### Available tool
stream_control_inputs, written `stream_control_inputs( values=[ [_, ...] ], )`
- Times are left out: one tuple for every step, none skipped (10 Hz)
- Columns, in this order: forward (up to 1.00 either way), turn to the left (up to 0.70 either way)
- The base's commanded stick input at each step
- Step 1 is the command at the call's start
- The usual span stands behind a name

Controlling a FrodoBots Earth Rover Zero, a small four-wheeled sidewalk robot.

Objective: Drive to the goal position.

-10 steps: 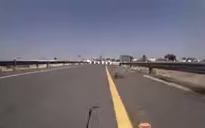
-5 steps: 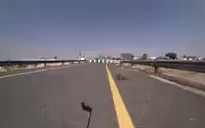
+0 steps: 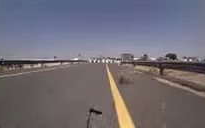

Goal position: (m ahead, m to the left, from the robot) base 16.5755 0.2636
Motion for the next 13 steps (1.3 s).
stream_control_inputs(
  values=[
    [1.0,-0.01],
    [1.0,-0.01],
    [1.0,-0.01],
    [1.0,-0.01],
    [1.0,-0.01],
    [1.0,-0.01],
    [1.0,-0.01],
    [1.0,-0.01],
    [1.0,-0.01],
    [1.0,-0.01],
    [1.0,-0.01],
    [1.0,-0.01],
    [1.0,-0.01]
  ],
)
